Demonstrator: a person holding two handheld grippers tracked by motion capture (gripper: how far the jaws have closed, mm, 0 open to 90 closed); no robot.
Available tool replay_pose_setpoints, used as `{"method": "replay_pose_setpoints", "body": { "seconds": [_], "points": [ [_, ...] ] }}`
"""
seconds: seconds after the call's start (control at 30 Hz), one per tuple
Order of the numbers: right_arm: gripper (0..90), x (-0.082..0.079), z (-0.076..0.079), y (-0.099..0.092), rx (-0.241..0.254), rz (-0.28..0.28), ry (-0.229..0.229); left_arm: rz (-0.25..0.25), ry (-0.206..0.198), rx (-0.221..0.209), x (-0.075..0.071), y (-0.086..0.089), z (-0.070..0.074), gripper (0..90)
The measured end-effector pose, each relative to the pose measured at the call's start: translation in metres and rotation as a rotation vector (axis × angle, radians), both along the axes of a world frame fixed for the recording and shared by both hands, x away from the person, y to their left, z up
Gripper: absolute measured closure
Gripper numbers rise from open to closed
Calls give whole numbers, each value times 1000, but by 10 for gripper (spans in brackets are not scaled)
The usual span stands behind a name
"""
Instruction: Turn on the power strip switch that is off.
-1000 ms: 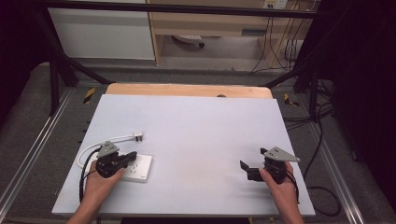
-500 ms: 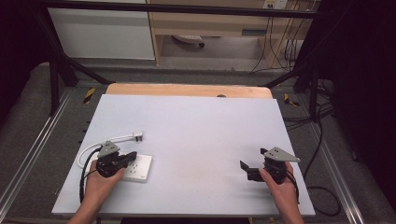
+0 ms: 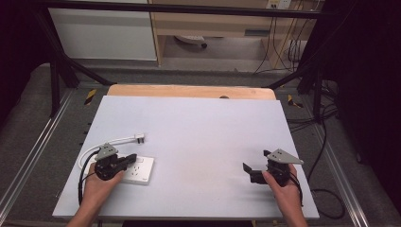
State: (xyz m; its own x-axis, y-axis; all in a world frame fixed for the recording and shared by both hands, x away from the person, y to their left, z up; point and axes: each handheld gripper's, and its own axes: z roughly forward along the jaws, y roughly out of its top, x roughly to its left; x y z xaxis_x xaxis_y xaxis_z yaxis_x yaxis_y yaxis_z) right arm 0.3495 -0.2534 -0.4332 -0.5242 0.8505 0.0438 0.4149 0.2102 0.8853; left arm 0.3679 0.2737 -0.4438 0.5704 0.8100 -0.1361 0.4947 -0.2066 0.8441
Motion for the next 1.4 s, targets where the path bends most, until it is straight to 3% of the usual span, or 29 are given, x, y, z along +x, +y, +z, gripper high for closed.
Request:
{"method": "replay_pose_setpoints", "body": {
  "seconds": [0.33,0.77,1.0,1.4],
  "points": [
    [25,0,0,0,-1,-1,-1,-1,-34,-54,1,-3,4,900],
    [25,0,0,0,-3,-2,-1,-8,-58,-83,2,-5,5,900],
    [25,0,0,0,-1,-2,0,-18,-90,-100,2,-8,8,788],
    [25,0,0,0,-1,-2,0,2,-126,-131,3,-13,15,438]
  ]
}}
